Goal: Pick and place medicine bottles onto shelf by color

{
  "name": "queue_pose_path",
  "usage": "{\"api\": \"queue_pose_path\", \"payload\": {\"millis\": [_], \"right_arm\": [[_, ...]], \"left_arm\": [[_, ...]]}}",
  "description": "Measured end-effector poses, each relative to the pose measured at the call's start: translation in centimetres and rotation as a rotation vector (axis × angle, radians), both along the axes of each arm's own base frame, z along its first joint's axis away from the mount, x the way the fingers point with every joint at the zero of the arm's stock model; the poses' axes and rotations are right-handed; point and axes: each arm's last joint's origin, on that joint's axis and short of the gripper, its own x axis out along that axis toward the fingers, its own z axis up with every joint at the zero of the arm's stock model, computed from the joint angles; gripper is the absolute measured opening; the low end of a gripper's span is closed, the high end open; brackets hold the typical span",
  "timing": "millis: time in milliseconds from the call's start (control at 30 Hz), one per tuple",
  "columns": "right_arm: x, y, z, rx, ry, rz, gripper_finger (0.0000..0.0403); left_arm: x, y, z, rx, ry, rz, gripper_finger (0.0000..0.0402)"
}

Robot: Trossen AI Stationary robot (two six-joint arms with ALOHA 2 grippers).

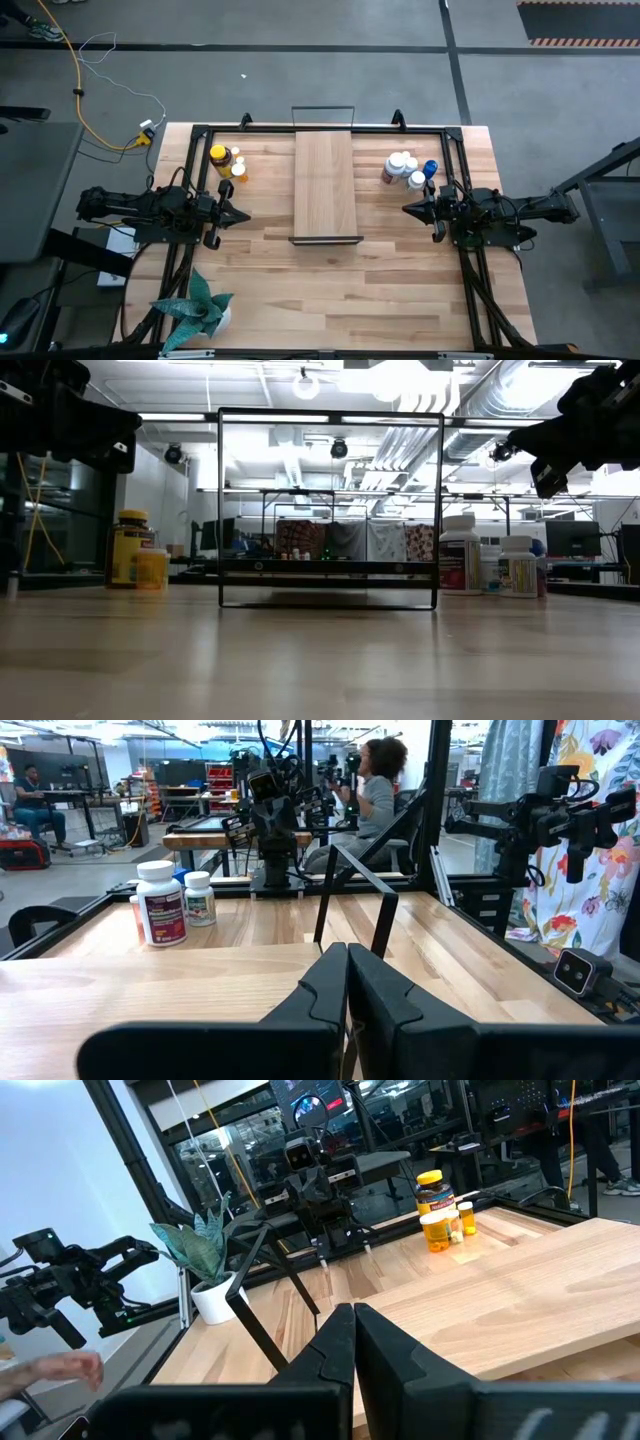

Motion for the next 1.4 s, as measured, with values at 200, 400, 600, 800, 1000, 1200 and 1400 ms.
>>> {"api": "queue_pose_path", "payload": {"millis": [200,400,600,800,1000,1200,1400], "right_arm": [[0.0,0.0,0.0,0.000,0.000,0.000,0.0000],[0.0,0.0,0.0,0.000,0.000,0.000,0.0000],[0.0,0.0,0.0,0.000,0.000,0.000,0.0000],[0.0,0.0,0.0,0.000,0.000,0.000,0.0000],[0.0,0.0,0.0,0.000,0.000,0.000,0.0000],[0.0,0.0,0.0,0.000,0.000,0.000,0.0000],[0.0,0.0,0.0,0.000,0.000,0.000,0.0000]], "left_arm": [[0.0,0.0,0.0,0.000,0.000,0.000,0.0003],[0.0,0.0,0.0,0.000,-0.001,0.000,0.0003],[-0.1,0.0,1.0,-0.001,-0.105,0.000,0.0003],[-0.8,0.1,3.6,-0.011,-0.385,0.051,0.0004],[-0.3,0.5,4.9,-0.066,-0.347,0.175,0.0065],[1.4,0.9,7.6,-0.115,-0.151,0.308,0.0196],[3.3,1.4,11.0,-0.128,0.092,0.508,0.0300]]}}
